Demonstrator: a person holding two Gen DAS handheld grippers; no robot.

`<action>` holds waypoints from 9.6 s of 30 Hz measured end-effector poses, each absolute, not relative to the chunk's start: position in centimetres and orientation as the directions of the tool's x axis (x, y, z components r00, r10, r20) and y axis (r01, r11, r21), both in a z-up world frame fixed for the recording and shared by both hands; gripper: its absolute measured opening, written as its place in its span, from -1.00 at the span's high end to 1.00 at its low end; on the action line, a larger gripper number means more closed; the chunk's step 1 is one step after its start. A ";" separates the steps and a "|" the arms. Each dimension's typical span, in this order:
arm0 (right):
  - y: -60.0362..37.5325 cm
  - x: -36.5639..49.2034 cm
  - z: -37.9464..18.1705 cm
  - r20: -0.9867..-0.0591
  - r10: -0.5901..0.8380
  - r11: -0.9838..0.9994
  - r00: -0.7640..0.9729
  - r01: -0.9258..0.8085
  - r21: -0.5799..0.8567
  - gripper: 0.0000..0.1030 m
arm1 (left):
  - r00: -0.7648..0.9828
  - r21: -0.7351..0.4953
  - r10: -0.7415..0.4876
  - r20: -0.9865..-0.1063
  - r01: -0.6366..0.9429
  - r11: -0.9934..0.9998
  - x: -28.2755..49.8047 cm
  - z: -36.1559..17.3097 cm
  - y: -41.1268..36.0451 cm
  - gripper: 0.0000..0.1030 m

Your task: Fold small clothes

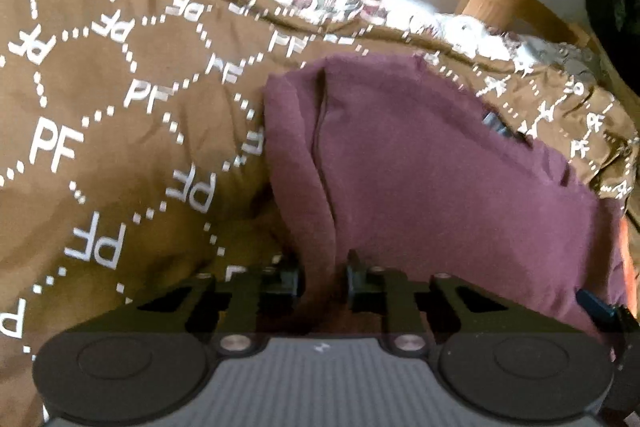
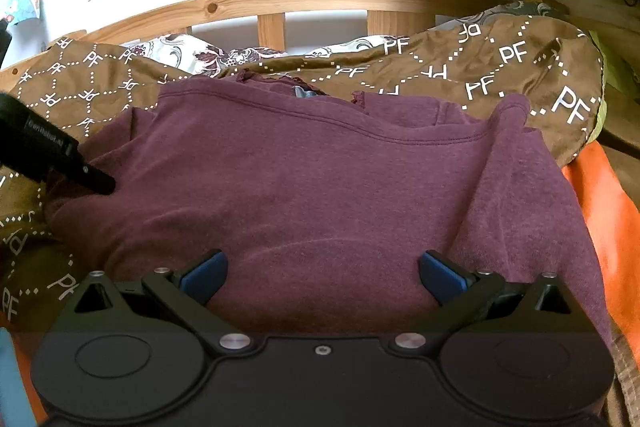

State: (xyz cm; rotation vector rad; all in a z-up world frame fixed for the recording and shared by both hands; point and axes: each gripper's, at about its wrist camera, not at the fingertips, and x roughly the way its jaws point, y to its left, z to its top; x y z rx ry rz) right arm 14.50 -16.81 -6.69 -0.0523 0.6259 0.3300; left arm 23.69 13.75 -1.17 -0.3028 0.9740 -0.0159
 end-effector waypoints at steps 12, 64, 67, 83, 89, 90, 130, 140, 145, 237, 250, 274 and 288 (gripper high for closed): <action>-21.2 14.8 -3.8 -0.512 0.221 0.975 0.830 -0.198 0.100 -0.99 | 0.713 -0.177 -0.243 -0.657 0.168 0.970 22.1 7.4 6.4 0.65; -29.1 16.9 -1.8 -0.308 0.625 0.699 0.717 -0.338 0.630 -0.99 | 0.718 0.267 -0.139 -0.682 0.422 0.866 14.3 -0.7 -9.5 -0.98; -29.1 17.7 -2.7 -0.376 0.607 0.709 0.700 -0.264 0.654 -0.99 | 0.719 0.271 -0.139 -0.681 0.423 0.864 14.3 -0.7 -9.4 -0.98; -28.3 19.6 -4.1 -0.417 0.529 0.743 0.739 -0.166 0.648 -0.50 | 0.780 0.358 -0.181 -0.599 0.463 0.811 13.0 -0.1 -10.5 -0.41; -28.1 19.7 -4.8 -0.490 0.438 0.817 0.753 -0.107 0.566 0.59 | 0.785 0.335 -0.190 -0.590 0.452 0.827 13.1 -0.2 -10.5 0.40; -28.1 19.7 -4.9 -0.484 0.441 0.815 0.756 -0.112 0.568 0.66 | 0.782 0.309 -0.204 -0.589 0.451 0.837 13.1 0.1 -10.3 0.46; -33.1 16.3 -1.3 -0.541 0.289 0.865 0.790 0.026 0.500 0.60 | 0.654 0.126 -0.399 -0.642 0.604 0.787 12.2 -0.8 -12.2 0.47; -31.0 16.2 -0.5 -0.555 0.267 0.931 0.788 -0.062 0.360 -0.50 | 0.613 0.046 -0.448 -0.651 0.621 0.782 11.7 -0.2 -11.6 -0.20; -29.7 16.4 -1.3 -0.621 0.276 0.945 0.734 -0.087 0.316 -0.77 | 0.616 -0.053 -0.502 -0.607 0.599 0.799 11.3 1.0 -9.9 -0.74; -31.3 18.7 -6.4 -0.410 0.403 0.868 0.818 -0.199 0.455 -0.98 | 0.563 -0.362 -0.284 -0.776 -0.030 0.932 16.7 -5.2 -0.6 -1.00; -31.8 18.9 -6.3 -0.443 0.366 0.872 0.818 -0.134 0.471 -0.55 | 0.549 -0.389 -0.310 -0.776 -0.029 0.921 17.0 -5.0 -0.2 -0.99; -24.0 17.1 1.7 -0.480 0.302 0.950 0.824 -0.219 0.221 0.65 | 0.559 -0.560 -0.561 -0.610 0.197 0.805 17.6 -2.0 4.6 0.22; -12.9 21.0 6.2 -0.351 0.484 0.874 0.802 -0.461 0.151 0.66 | 0.715 -0.486 -0.407 -0.569 0.108 0.867 15.4 1.5 12.9 0.21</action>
